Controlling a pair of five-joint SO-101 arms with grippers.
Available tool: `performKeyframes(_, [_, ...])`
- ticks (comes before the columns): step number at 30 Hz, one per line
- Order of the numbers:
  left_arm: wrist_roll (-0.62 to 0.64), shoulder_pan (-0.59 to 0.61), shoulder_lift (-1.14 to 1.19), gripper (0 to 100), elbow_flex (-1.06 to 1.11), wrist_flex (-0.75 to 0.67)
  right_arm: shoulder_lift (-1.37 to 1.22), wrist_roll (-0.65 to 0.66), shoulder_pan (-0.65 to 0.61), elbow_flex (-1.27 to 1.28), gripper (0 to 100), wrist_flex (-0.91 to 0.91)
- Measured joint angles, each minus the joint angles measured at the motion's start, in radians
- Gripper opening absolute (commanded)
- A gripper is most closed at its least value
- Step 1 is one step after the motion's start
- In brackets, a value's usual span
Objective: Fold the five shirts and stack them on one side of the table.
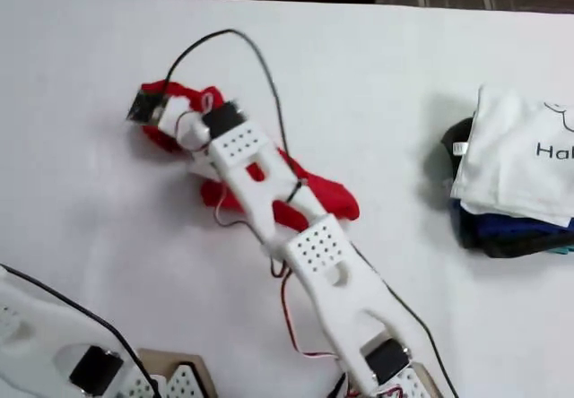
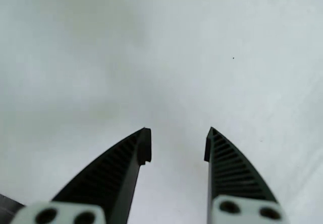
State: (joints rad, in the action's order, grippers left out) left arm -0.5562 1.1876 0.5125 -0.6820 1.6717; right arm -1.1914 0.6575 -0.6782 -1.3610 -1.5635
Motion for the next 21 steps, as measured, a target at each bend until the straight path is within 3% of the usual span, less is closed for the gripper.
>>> performKeyframes(8, [0.0,-0.051,0.0,20,0.0,0.0,0.11,0.002,0.074,-0.221,2.1,-0.135])
performKeyframes(21, [0.0,-0.112,0.0,20,0.0,0.0,0.494,-0.078,0.095,-0.235,2.0,-0.137])
